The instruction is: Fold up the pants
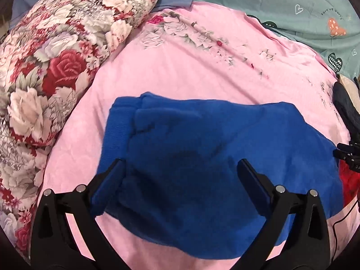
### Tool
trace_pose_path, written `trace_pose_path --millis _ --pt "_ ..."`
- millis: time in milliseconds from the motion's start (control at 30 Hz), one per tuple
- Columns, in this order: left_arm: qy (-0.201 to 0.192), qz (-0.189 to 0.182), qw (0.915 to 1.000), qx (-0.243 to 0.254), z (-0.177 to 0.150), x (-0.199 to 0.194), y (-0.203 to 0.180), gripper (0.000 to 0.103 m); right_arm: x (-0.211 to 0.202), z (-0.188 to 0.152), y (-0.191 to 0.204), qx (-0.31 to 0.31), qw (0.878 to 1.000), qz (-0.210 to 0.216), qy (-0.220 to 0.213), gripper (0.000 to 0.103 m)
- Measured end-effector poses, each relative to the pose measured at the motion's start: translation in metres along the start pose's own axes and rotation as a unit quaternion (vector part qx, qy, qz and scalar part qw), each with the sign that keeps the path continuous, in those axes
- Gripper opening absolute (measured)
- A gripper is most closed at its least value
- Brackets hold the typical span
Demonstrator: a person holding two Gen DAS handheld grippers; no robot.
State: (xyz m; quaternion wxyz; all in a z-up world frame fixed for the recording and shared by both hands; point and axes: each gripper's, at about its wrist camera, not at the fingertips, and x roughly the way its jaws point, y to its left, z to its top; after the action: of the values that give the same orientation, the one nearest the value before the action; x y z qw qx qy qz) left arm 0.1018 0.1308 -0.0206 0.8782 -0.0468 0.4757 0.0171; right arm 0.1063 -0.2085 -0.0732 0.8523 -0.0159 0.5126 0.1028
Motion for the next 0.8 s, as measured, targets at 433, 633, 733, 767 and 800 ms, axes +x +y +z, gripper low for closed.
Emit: trace_pose_path --millis 433,633,733,767,800 --pt "0.019 0.033 0.999 -0.024 -0.005 0.012 0.02 0.101 0.0 0.009 -0.004 0.015 0.999 -0.024 -0.041 0.0" --pt "0.023 0.019 0.9989 -0.036 -0.006 0.009 0.028 0.101 -0.013 0.004 0.006 -0.014 0.999 -0.009 -0.047 0.04" --pt "0.027 0.015 0.9986 -0.042 -0.007 0.011 0.03 0.101 -0.006 0.004 0.015 -0.043 0.999 -0.008 -0.032 0.039" --pt "0.026 0.015 0.9986 -0.043 -0.008 0.011 0.029 0.101 0.0 0.003 0.018 -0.05 0.999 -0.005 -0.02 0.034" --pt "0.026 0.016 0.9987 -0.042 -0.008 0.011 0.029 0.101 0.003 0.001 0.023 -0.062 0.998 -0.021 -0.018 0.025"
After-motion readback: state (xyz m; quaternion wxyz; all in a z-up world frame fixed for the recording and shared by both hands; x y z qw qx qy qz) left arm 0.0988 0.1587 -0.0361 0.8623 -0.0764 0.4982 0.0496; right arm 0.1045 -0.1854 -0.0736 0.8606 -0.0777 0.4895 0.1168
